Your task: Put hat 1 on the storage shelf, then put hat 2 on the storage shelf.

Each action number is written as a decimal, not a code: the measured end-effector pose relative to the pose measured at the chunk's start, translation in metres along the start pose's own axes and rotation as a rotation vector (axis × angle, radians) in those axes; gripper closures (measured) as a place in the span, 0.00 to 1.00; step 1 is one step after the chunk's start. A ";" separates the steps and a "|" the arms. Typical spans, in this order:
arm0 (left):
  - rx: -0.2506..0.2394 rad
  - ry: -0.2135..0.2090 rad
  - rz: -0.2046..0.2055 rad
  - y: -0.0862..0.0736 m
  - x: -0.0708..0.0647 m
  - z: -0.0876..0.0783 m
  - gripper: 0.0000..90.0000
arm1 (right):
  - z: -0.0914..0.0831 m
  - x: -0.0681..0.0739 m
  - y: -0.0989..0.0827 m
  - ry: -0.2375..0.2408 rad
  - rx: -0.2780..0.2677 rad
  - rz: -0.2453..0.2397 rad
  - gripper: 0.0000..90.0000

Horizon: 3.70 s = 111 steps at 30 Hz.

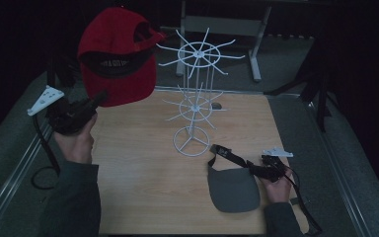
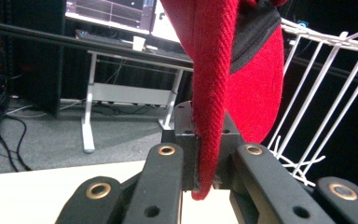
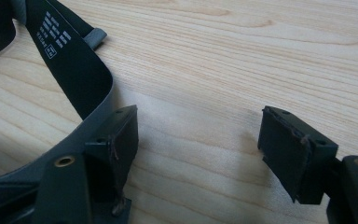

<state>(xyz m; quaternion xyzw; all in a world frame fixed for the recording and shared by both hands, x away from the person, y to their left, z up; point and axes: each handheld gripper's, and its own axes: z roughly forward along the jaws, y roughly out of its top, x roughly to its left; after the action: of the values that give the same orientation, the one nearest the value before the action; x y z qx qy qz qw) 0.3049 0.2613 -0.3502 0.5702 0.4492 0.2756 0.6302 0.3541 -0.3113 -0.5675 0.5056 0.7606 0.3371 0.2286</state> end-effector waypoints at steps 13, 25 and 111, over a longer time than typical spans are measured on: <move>0.099 0.000 0.056 -0.010 -0.005 0.012 0.95 | 0.000 0.000 0.000 0.000 0.000 0.000 0.32; 0.176 0.018 0.104 -0.036 -0.010 0.022 0.94 | 0.000 0.000 0.000 0.000 0.002 0.002 0.32; 0.220 0.085 0.169 -0.039 0.003 0.003 0.99 | -0.047 0.053 0.011 0.200 0.049 -0.205 0.97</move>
<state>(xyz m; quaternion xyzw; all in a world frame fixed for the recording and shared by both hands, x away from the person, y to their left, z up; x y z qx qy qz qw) 0.3029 0.2549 -0.3893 0.6593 0.4535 0.3007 0.5188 0.3082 -0.2728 -0.5281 0.3945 0.8353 0.3420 0.1726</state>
